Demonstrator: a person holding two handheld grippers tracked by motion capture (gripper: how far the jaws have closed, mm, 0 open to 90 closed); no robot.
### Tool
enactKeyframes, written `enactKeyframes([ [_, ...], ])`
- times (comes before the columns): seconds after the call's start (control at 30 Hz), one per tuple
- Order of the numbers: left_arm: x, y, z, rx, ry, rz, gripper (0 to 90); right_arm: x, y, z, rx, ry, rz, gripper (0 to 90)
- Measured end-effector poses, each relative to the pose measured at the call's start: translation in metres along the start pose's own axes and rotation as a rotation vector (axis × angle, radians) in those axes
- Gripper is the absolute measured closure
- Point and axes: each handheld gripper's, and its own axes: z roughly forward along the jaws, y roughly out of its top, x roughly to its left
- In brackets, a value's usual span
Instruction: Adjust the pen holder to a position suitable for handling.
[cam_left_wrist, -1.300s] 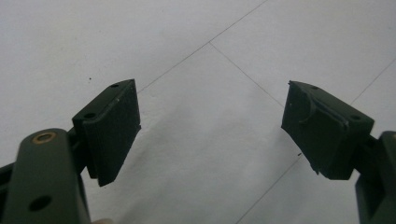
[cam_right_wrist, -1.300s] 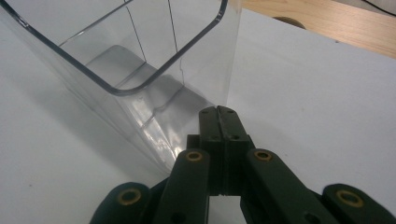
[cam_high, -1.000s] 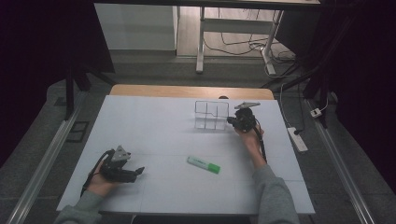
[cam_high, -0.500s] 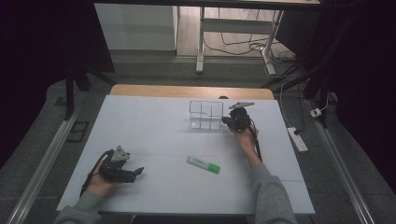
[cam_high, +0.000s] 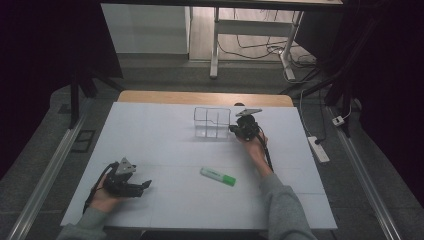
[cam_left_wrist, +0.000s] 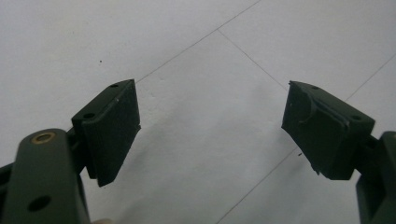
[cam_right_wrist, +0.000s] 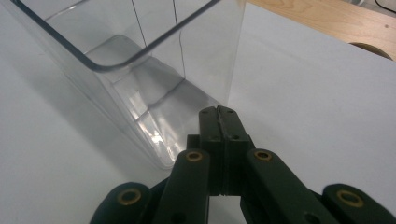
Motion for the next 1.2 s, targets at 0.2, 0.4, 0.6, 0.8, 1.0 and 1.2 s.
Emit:
enactKeyframes([
  [0.2,0.000,-0.002,-0.001,0.000,0.003,0.001,19.0,0.007,0.003,0.005,0.003,0.008,-0.019,89.4],
  [0.4,0.000,-0.001,-0.001,-0.001,0.006,0.006,19.1,0.008,0.004,0.006,-0.001,0.021,-0.021,89.3],
  [0.6,0.001,0.001,0.000,-0.003,0.006,0.009,19.1,0.005,0.002,-0.002,0.003,0.015,-0.016,89.3],
  [0.8,0.000,0.002,0.002,-0.004,-0.002,0.015,19.1,0.002,-0.002,-0.017,-0.004,0.008,0.004,89.4],
  [1.0,0.002,0.003,0.003,-0.006,-0.010,0.015,19.2,0.002,-0.009,-0.037,-0.026,0.016,0.020,89.4],
  [1.2,0.002,0.002,0.004,-0.006,-0.013,0.016,19.2,0.003,-0.022,-0.059,-0.020,0.013,0.018,89.4],
])
